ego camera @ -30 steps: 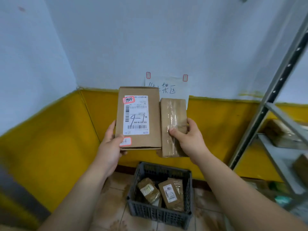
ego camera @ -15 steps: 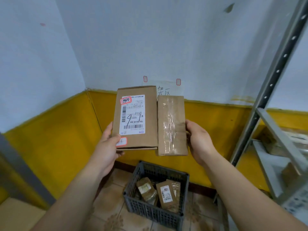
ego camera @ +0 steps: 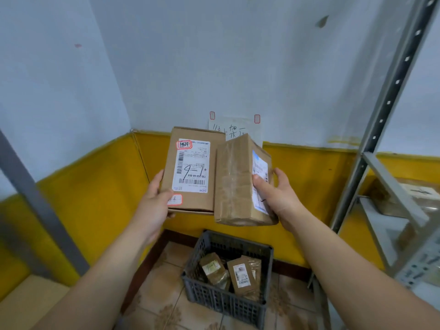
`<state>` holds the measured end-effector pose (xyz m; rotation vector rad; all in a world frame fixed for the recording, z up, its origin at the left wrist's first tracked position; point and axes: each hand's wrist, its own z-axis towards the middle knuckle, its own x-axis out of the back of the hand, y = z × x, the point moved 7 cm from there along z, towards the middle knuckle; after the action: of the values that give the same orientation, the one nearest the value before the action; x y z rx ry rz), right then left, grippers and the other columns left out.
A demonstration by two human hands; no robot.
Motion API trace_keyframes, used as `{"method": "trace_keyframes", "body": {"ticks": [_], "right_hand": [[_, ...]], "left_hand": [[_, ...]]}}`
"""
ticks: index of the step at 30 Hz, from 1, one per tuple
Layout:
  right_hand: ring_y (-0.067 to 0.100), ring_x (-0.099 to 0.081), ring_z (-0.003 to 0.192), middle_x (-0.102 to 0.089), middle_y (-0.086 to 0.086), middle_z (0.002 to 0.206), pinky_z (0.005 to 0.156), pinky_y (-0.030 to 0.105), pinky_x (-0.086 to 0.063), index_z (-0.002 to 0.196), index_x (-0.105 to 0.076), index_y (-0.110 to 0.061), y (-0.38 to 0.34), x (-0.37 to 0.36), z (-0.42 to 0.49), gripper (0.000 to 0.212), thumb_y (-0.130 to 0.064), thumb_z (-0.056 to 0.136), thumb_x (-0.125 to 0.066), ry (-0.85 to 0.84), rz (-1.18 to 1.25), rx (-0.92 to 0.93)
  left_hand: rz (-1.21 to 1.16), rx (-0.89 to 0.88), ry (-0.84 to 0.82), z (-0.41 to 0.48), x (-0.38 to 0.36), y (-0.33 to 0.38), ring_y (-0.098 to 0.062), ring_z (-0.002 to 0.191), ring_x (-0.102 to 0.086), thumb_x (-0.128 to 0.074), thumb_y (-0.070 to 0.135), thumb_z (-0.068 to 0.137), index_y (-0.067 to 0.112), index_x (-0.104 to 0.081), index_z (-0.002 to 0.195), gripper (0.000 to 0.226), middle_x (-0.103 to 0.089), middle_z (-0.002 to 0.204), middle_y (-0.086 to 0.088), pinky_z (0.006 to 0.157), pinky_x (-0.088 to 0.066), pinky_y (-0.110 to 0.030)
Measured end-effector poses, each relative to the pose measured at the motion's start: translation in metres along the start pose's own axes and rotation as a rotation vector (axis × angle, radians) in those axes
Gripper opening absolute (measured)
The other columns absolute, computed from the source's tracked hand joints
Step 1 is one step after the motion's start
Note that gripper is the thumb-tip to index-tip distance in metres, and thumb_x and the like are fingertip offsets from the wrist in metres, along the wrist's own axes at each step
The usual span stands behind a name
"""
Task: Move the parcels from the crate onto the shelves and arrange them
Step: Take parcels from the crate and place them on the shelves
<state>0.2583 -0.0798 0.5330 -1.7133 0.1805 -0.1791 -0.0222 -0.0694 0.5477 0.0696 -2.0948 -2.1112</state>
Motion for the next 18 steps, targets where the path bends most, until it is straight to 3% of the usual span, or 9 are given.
{"method": "trace_keyframes", "body": {"ticks": [3, 5, 7, 8, 10, 14, 18], "right_hand": [[0.026, -0.061, 0.118, -0.054, 0.000, 0.141, 0.100, 0.051, -0.050, 0.158, -0.012, -0.030, 0.000, -0.019, -0.009, 0.113, -0.049, 0.072, -0.084, 0.083, -0.137, 0.036], [0.025, -0.063, 0.116, -0.057, 0.000, 0.138, 0.097, 0.051, -0.053, 0.154, -0.023, -0.025, 0.002, -0.034, -0.015, 0.111, -0.052, 0.066, -0.086, 0.102, -0.153, 0.054], [0.017, -0.070, 0.098, -0.068, -0.002, 0.119, 0.085, 0.043, -0.059, 0.129, -0.049, -0.025, 0.002, -0.049, -0.024, 0.066, -0.041, 0.076, -0.084, 0.115, -0.134, 0.096], [0.013, -0.071, 0.090, -0.070, -0.004, 0.109, 0.077, 0.037, -0.060, 0.114, -0.053, -0.027, 0.000, -0.055, -0.032, 0.044, -0.036, 0.080, -0.081, 0.123, -0.134, 0.119], [0.008, -0.071, 0.081, -0.071, -0.008, 0.099, 0.066, 0.028, -0.058, 0.100, -0.057, -0.029, -0.003, -0.065, -0.044, 0.028, -0.032, 0.084, -0.079, 0.143, -0.140, 0.177], [0.010, -0.070, 0.085, -0.068, -0.010, 0.101, 0.064, 0.025, -0.057, 0.106, -0.054, -0.024, -0.005, -0.078, -0.070, 0.036, -0.033, 0.083, -0.080, 0.203, -0.145, 0.210], [0.013, -0.071, 0.088, -0.065, -0.007, 0.107, 0.065, 0.027, -0.059, 0.119, -0.041, -0.025, 0.000, -0.082, -0.093, 0.053, -0.029, 0.083, -0.080, 0.209, -0.110, 0.173]], "left_hand": [[0.051, -0.045, 0.008, -0.006, 0.023, 0.003, -0.005, 0.076, -0.061, -0.042, 0.006, 0.100, 0.037, -0.031, 0.148, 0.058, -0.065, 0.122, 0.000, 0.053, -0.048, -0.019], [0.067, -0.075, 0.006, -0.013, 0.039, 0.004, -0.004, 0.075, -0.059, -0.041, 0.004, 0.100, 0.034, -0.029, 0.149, 0.059, -0.063, 0.126, -0.004, 0.053, -0.048, -0.012], [0.051, -0.085, 0.004, -0.018, 0.054, 0.002, -0.007, 0.081, -0.060, -0.040, 0.003, 0.101, 0.032, -0.027, 0.150, 0.058, -0.060, 0.130, -0.005, 0.055, -0.048, -0.010], [0.044, -0.091, 0.005, -0.021, 0.062, 0.001, -0.012, 0.087, -0.061, -0.039, 0.003, 0.101, 0.032, -0.027, 0.151, 0.058, -0.060, 0.131, -0.005, 0.058, -0.048, -0.011], [0.051, -0.108, 0.001, -0.026, 0.074, -0.001, -0.022, 0.107, -0.062, -0.039, 0.004, 0.102, 0.033, -0.026, 0.150, 0.058, -0.059, 0.133, -0.003, 0.069, -0.048, -0.017], [0.089, -0.147, -0.025, -0.035, 0.089, -0.007, -0.020, 0.123, -0.055, -0.041, 0.006, 0.102, 0.035, -0.026, 0.150, 0.059, -0.055, 0.139, 0.002, 0.100, -0.048, -0.038], [0.119, -0.163, -0.048, -0.044, 0.098, -0.014, -0.019, 0.128, -0.050, -0.043, 0.009, 0.102, 0.038, -0.027, 0.150, 0.058, -0.049, 0.144, 0.004, 0.107, -0.042, -0.046]]}}
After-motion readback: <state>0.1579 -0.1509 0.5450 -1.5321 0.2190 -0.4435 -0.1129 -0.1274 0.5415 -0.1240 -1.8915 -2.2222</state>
